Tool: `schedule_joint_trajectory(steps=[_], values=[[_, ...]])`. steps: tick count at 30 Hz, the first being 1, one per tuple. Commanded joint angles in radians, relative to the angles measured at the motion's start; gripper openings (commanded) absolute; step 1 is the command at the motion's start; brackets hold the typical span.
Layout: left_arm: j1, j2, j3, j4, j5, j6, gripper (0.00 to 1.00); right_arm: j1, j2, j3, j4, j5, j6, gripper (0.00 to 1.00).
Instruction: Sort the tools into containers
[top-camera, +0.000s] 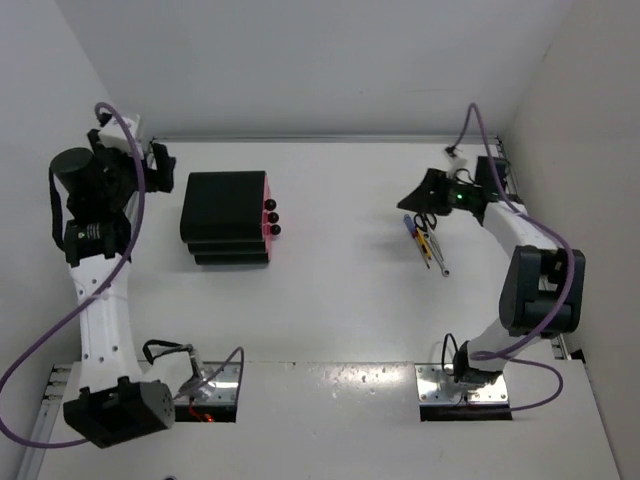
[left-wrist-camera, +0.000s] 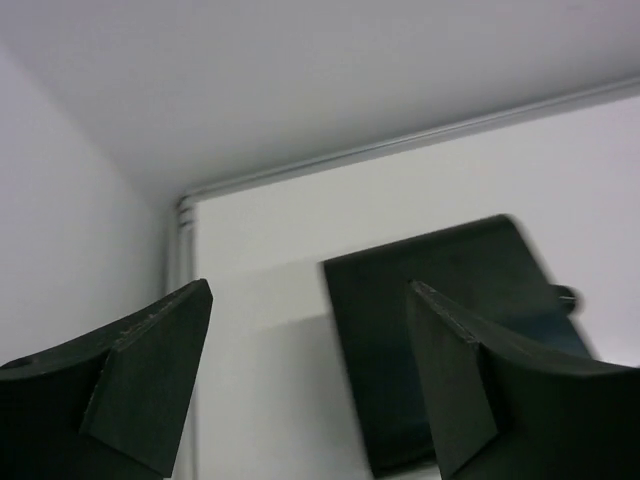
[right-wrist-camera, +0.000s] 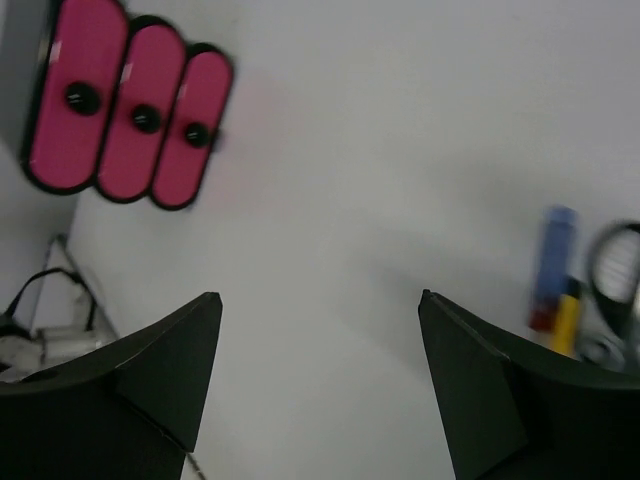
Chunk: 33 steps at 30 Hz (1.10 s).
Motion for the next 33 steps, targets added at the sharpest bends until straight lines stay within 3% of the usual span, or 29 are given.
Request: schedule_joint_trajectory(steps=[1,4,5,7,11,14,19,23,33], values=[[-0.145,-0.037,0.014,-0.085,-0.024,0.001,0.83,0.132,0.044,0.098,0.022,-0.097,0.121,0.79],[-0.225,-0.028,0.001,-0.111,-0.070,-0.031,0.76,0.225,0.140,0.172,0.062,-0.141,0.236,0.77],[-0.268,-0.028,-0.009,-0.111,-0.108,-0.043,0.70,0.250,0.179,0.216,0.062,-0.141,0.257,0.77],[-0.309,-0.028,-0.049,-0.111,-0.133,-0.070,0.68,0.322,0.218,0.253,0.080,-0.121,0.287,0.75],[-0.438,0.007,-0.123,-0.111,-0.371,-0.166,0.66,0.417,0.342,0.357,0.121,-0.141,0.382,0.74],[-0.438,0.035,-0.163,-0.102,-0.427,-0.215,0.69,0.476,0.431,0.399,0.182,-0.165,0.435,0.73],[-0.400,0.076,-0.175,-0.064,-0.398,-0.237,0.76,0.531,0.551,0.453,0.292,-0.225,0.557,0.67],[-0.400,0.112,-0.175,-0.064,-0.380,-0.228,0.76,0.569,0.627,0.463,0.497,-0.259,0.698,0.61],[-0.418,0.184,-0.175,-0.054,-0.380,-0.228,0.76,0.637,0.798,0.537,0.691,-0.251,0.900,0.55]])
